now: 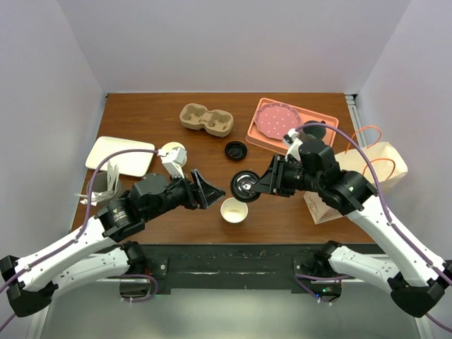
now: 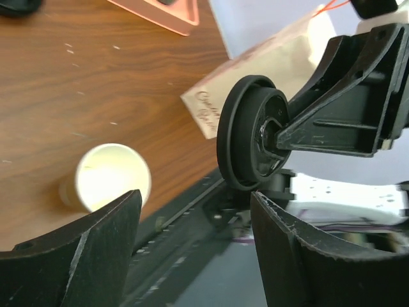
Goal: Pack the takeout coffee
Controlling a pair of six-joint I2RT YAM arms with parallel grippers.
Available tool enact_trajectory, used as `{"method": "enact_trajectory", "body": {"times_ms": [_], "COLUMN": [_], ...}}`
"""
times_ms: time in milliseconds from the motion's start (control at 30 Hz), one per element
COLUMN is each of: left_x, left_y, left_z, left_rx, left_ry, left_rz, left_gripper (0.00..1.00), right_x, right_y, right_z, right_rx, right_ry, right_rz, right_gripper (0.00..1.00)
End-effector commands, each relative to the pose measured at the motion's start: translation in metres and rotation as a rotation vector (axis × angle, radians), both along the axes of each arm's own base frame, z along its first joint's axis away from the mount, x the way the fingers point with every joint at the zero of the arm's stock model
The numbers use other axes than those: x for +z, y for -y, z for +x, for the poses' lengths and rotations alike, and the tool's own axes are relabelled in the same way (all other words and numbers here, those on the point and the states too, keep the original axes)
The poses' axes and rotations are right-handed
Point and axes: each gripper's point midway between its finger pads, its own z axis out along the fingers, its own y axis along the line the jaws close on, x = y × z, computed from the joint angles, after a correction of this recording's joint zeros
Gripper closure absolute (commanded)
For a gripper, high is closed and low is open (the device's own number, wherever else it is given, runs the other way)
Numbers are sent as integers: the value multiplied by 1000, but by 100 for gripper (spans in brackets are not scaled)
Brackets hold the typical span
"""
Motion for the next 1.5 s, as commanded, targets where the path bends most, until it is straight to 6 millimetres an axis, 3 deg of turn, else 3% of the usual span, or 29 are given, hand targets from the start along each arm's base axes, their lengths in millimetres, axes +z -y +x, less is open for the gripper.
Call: {"method": "enact_trajectory", "body": {"times_ms": [0, 200, 467, 567, 733, 1167, 1467], "left_x": [-10, -43, -77, -83, -89, -116, -118], "left_y": [-21, -11, -27, -22, -13, -13, -11], "left_z": [7, 4, 22, 21, 24, 19, 19], "left_rx": [-4, -101, -88, -117, -155, -185, -185], "left_ry": [121, 14, -107, -127, -138, -182, -187], "left_rz": [201, 219, 130, 89, 94, 118, 109], "left_gripper": [26, 26, 26, 27, 28, 32, 35], "right_x": [-21, -57, -107, -117, -122, -130, -135], "right_y": [0, -9, -17, -18, -26, -35, -37], "right_z": [1, 4, 3, 2, 3, 13, 11], "right_rx": [44, 115, 212, 241, 287, 275, 285], "right_ry": [-26, -100, -160, -166, -173, -193, -220], "right_rz": [-74, -149, -203, -216, -201, -196, -193], "right_gripper": [82, 81, 81, 80, 78, 78, 76]}}
